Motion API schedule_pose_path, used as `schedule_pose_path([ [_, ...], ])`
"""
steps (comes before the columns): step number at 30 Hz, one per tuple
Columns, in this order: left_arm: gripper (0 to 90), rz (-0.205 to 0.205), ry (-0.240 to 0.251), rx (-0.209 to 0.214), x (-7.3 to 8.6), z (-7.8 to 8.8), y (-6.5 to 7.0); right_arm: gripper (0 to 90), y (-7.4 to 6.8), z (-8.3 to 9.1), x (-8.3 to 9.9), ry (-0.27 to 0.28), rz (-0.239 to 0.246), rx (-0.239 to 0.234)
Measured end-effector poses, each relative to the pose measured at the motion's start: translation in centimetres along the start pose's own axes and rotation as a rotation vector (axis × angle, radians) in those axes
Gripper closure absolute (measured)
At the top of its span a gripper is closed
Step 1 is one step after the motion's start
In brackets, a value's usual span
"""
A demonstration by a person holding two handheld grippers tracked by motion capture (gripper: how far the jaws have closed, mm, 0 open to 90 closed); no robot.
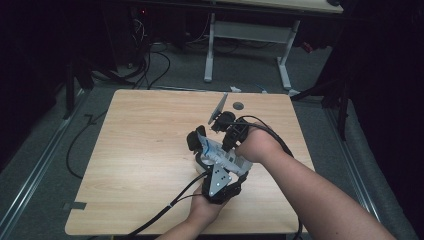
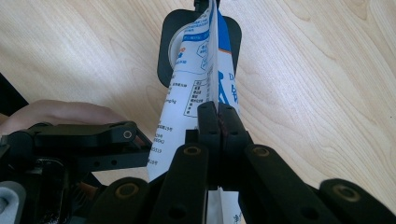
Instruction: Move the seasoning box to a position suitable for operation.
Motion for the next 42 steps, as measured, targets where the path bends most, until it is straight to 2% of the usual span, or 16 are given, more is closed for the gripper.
schedule_pose_path([
  [16,55.1,0.002,0.006,0.0,0.2,0.2,0.0,90.0,-0.1,0.0,0.0,-0.002,0.006,-0.001],
  [42,55.1,0.002,0.0,0.008,1.6,0.9,0.4,90.0,-0.5,-0.6,0.8,-0.006,-0.003,-0.026],
])
Point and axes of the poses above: each handheld gripper's, and its own axes: z roughly backward along the jaws, x roughly out of its underside, y roughly to its right, the point moved 9 cm from there along -z, roughly forward along the jaws, and after that the axes turned 11 degrees about y, right-handed, at the moved point
